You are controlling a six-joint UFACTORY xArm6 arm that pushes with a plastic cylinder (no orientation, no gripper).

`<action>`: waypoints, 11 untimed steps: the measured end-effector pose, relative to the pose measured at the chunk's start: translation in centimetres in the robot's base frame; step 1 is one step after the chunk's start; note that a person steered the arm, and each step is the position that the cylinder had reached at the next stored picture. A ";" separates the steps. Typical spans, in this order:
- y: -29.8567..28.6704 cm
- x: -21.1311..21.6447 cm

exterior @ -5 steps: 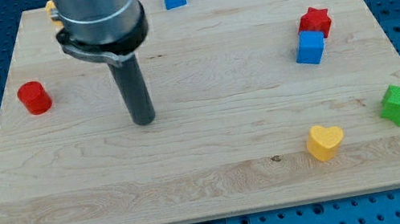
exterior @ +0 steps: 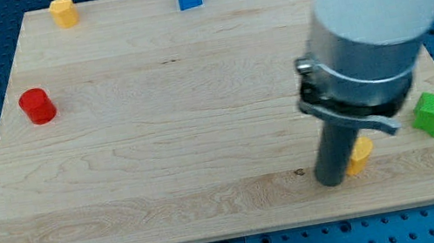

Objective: Move the yellow heart right to the blue cube

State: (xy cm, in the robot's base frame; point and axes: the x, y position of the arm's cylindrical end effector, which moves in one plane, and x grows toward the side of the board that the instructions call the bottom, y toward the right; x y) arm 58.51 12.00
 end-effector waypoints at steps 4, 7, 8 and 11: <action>8.1 -5.3; 11.0 -9.7; 12.8 -10.5; 11.9 -9.3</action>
State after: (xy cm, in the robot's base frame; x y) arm 49.23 23.94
